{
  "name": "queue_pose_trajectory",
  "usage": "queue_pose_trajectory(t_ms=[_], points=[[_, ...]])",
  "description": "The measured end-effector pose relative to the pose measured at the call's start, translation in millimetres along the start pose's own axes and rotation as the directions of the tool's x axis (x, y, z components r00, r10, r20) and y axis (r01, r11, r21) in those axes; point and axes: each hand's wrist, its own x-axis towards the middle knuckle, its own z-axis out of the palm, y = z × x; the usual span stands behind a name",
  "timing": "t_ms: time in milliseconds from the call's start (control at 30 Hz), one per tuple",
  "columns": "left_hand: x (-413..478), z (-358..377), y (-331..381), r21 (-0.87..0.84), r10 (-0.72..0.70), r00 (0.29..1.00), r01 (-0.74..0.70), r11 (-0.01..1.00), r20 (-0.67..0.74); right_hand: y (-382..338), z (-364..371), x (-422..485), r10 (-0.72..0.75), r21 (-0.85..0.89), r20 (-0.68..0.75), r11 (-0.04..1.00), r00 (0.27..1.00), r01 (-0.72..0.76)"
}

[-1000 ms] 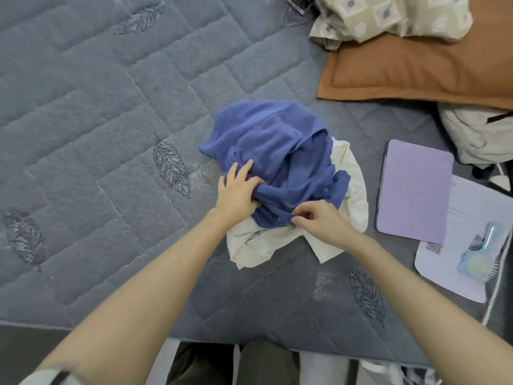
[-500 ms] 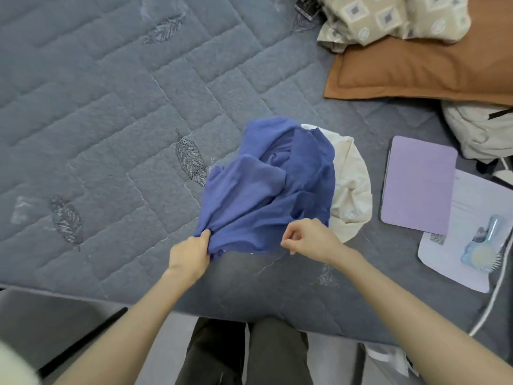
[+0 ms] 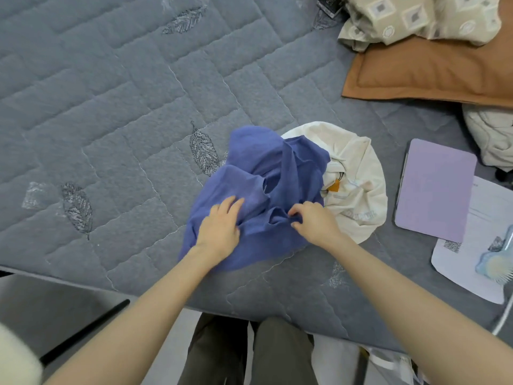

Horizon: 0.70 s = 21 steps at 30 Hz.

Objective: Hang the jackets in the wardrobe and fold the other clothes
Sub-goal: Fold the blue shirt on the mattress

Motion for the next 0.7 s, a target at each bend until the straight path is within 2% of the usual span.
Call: queue_pose_trajectory(t_ms=[100,167,233,300,500,633,700], points=[[36.9,-4.2,23.9,0.165,0.161,0.985,-0.149,0.975,-0.066,4.4,3.8,-5.9,-0.034,0.008,0.091,0.999,0.995,0.033],[55.6,-5.9,36.9,0.328,0.232,0.973,-0.216,0.919,-0.008,9.4,2.8,-13.4,-0.076,0.064,0.211,0.996,0.974,0.064],[64.4,-3.7,42.8,0.464,0.251,0.965,-0.257,0.848,0.076,14.4,0.8,-22.2,-0.094,0.086,0.259,0.994,0.961,0.074],[62.6,1.6,38.5,0.532,0.219,0.969,-0.245,0.811,0.114,18.8,-2.2,-30.0,-0.062,0.094,0.237,0.995,0.970,0.040],[8.3,17.3,-24.3,0.492,-0.052,0.975,-0.062,0.868,0.215,16.3,-9.4,-39.5,0.100,0.119,0.040,0.987,0.994,-0.104],[-37.1,21.0,-62.7,0.388,-0.186,0.974,0.122,0.913,0.131,4.6,-8.0,-40.7,0.102,0.035,0.152,0.993,0.983,-0.108],[-53.3,19.8,-74.3,0.203,-0.293,0.956,0.282,0.938,0.025,-5.8,-3.6,-43.4,0.057,-0.008,0.228,0.998,0.972,-0.057]])
